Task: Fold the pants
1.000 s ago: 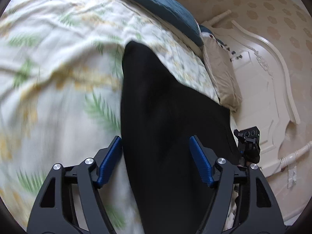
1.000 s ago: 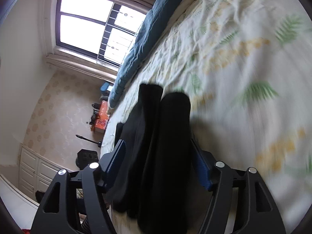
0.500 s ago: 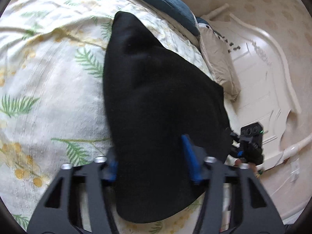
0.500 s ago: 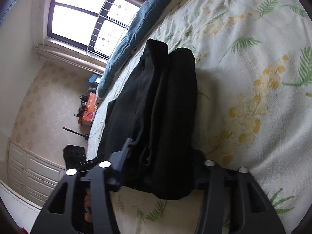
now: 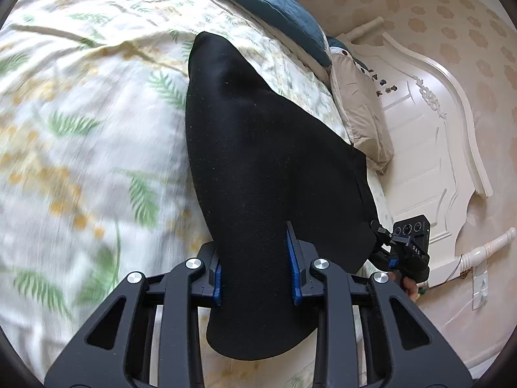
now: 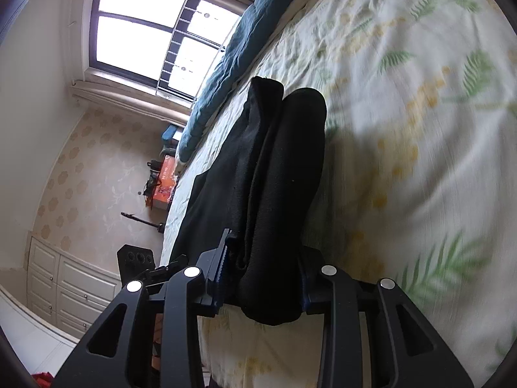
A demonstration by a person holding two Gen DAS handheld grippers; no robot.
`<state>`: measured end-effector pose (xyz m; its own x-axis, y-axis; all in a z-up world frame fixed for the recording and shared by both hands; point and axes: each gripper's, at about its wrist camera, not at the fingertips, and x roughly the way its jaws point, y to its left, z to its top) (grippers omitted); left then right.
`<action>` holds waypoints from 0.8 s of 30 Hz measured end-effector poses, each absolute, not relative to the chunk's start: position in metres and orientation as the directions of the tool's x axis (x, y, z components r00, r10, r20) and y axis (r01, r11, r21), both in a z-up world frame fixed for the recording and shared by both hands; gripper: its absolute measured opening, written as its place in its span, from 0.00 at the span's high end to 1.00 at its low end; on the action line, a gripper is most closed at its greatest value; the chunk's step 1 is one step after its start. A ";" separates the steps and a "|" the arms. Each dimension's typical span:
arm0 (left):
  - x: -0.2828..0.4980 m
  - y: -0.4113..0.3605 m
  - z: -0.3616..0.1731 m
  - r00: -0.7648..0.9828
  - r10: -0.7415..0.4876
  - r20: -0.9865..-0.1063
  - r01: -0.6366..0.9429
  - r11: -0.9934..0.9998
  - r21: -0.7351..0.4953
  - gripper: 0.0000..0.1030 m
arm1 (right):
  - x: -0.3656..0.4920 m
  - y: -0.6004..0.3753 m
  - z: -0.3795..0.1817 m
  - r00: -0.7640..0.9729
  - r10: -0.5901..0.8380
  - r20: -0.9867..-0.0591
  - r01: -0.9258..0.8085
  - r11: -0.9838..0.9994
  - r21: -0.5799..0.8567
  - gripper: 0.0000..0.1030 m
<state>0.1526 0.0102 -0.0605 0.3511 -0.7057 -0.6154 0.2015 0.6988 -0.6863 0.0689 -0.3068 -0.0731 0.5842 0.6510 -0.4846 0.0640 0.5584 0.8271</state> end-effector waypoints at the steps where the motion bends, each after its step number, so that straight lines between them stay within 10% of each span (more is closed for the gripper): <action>1: 0.148 0.012 -0.062 0.350 -0.707 -0.614 0.199 0.697 -0.689 0.72 | 0.065 -0.306 -0.074 0.584 0.654 -0.480 0.065 0.553 0.831 0.67; 24: 0.129 0.014 -0.061 0.369 -0.699 -0.613 0.209 0.705 -0.678 0.72 | 0.043 -0.313 -0.093 0.588 0.669 -0.455 0.084 0.509 0.856 0.67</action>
